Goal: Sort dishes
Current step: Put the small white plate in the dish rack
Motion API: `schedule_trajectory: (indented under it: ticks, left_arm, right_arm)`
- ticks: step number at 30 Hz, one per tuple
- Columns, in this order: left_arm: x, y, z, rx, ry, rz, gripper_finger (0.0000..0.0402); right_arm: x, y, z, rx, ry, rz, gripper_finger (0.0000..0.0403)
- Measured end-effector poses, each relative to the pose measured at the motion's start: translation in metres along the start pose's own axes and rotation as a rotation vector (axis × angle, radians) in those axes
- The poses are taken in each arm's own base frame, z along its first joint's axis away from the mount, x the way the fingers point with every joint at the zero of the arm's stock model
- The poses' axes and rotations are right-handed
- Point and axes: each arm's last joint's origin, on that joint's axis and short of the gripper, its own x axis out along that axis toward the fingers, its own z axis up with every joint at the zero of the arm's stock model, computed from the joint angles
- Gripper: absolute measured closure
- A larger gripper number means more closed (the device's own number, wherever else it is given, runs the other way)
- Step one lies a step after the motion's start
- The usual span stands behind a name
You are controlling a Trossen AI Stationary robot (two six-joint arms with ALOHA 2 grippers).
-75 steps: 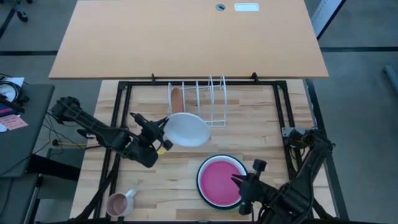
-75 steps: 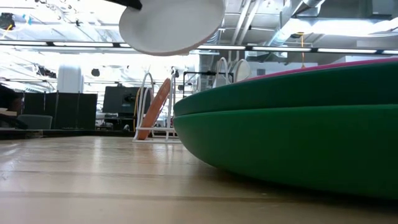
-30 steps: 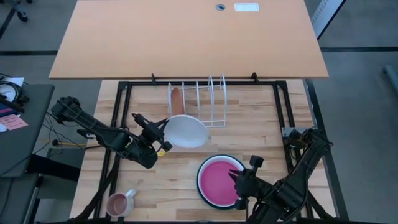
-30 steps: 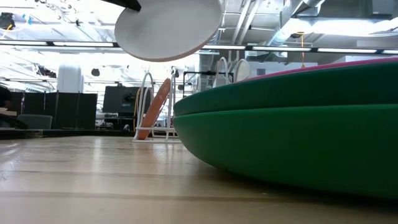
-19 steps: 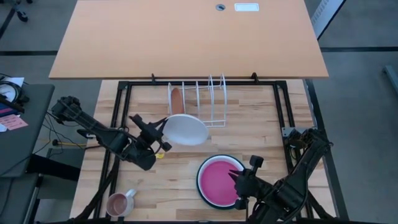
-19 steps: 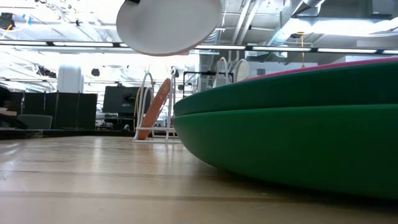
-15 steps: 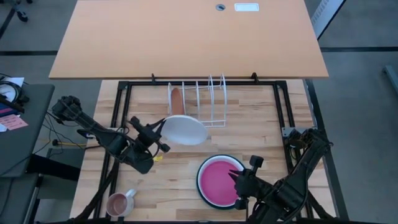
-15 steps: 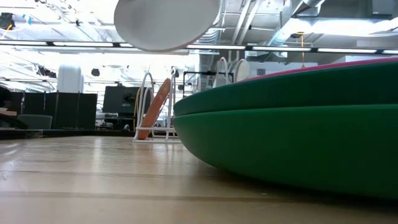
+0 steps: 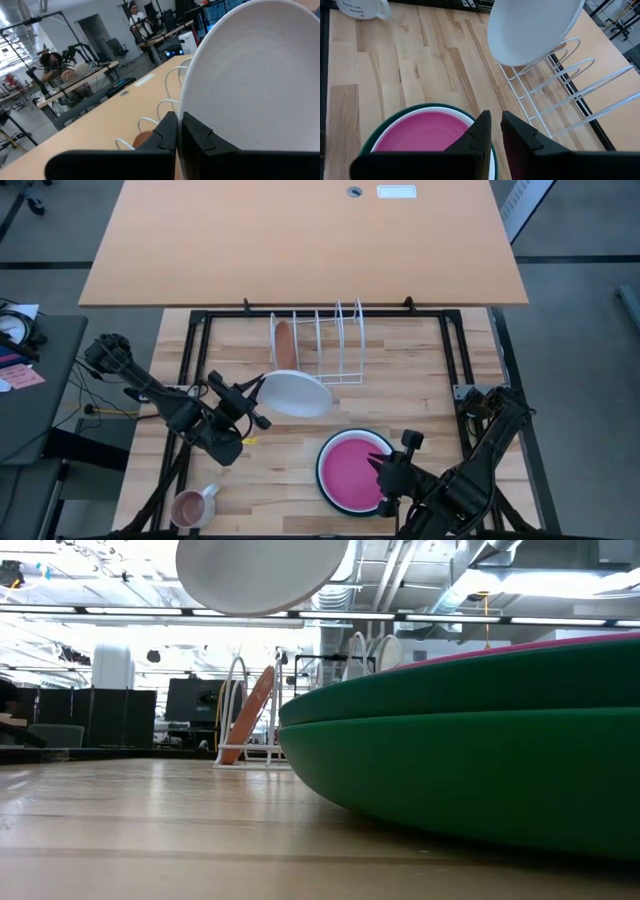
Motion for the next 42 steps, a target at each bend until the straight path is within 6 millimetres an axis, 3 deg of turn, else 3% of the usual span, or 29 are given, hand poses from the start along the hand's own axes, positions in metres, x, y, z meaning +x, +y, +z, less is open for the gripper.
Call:
schedule_trajectory:
  ticks: [32,42]
  left_arm:
    - [-0.001,-0.007,0.001,-0.128,0.089,-0.186,0.0401]
    - [-0.001,-0.012,0.008,-0.148,0.092,-0.261,0.0401]
  right_arm:
    - [0.01,-0.005,0.005,-0.012,0.014,-0.028,0.0351]
    - [0.003,-0.002,0.001,-0.068,0.008,-0.014,0.0351]
